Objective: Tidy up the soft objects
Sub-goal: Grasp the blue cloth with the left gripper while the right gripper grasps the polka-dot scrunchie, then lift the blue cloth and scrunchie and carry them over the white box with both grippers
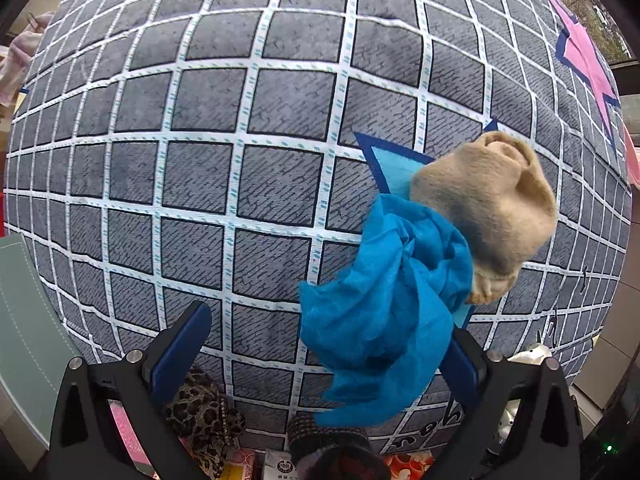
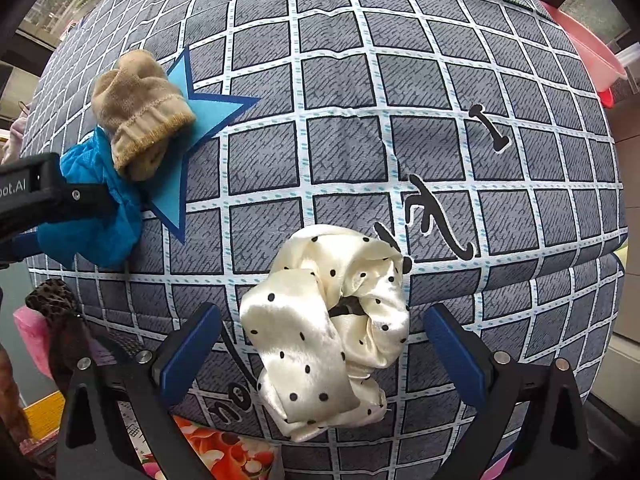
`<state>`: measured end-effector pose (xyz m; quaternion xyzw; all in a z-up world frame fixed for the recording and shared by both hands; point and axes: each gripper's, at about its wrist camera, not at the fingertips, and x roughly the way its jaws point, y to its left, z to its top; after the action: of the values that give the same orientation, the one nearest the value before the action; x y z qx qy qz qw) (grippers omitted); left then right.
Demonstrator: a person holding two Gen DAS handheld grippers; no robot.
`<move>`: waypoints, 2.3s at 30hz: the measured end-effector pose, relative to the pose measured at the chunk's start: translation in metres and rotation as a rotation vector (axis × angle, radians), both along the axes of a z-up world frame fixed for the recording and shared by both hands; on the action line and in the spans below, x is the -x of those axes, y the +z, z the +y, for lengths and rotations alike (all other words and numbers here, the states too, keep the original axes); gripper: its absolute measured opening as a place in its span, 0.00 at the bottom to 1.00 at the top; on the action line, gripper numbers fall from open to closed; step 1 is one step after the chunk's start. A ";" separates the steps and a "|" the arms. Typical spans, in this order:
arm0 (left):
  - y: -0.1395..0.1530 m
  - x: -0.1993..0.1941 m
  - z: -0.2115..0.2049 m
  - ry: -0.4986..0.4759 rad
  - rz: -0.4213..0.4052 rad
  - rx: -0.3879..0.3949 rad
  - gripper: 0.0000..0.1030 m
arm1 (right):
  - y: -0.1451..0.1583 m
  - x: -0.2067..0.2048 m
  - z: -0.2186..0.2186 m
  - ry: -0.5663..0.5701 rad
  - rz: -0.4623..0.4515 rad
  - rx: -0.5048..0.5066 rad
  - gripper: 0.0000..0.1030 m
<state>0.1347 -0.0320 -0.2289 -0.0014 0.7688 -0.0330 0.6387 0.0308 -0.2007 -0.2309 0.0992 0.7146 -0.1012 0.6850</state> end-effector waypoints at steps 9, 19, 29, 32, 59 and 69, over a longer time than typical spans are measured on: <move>-0.030 -0.013 -0.013 -0.003 0.052 -0.007 1.00 | -0.016 -0.012 0.039 0.014 0.014 0.049 1.00; -0.037 -0.031 -0.017 0.020 0.059 -0.017 1.00 | -0.007 -0.008 0.023 0.016 0.039 0.046 1.00; 0.000 -0.012 -0.035 -0.075 -0.012 0.031 0.31 | 0.004 -0.009 0.026 0.054 0.000 0.051 0.38; 0.014 -0.007 -0.042 -0.127 -0.053 0.031 0.28 | 0.008 -0.008 0.017 0.037 -0.013 -0.004 0.27; 0.154 0.050 0.029 -0.126 -0.330 0.089 0.28 | 0.115 -0.004 0.050 0.062 -0.226 -0.223 0.26; 0.178 0.086 0.073 -0.222 -0.362 0.114 0.28 | 0.133 0.019 0.097 0.046 -0.233 -0.207 0.26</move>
<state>0.0482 0.0406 -0.0505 0.0530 0.6337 -0.1463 0.7577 0.0120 -0.1040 -0.0974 0.1642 0.6391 0.0008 0.7513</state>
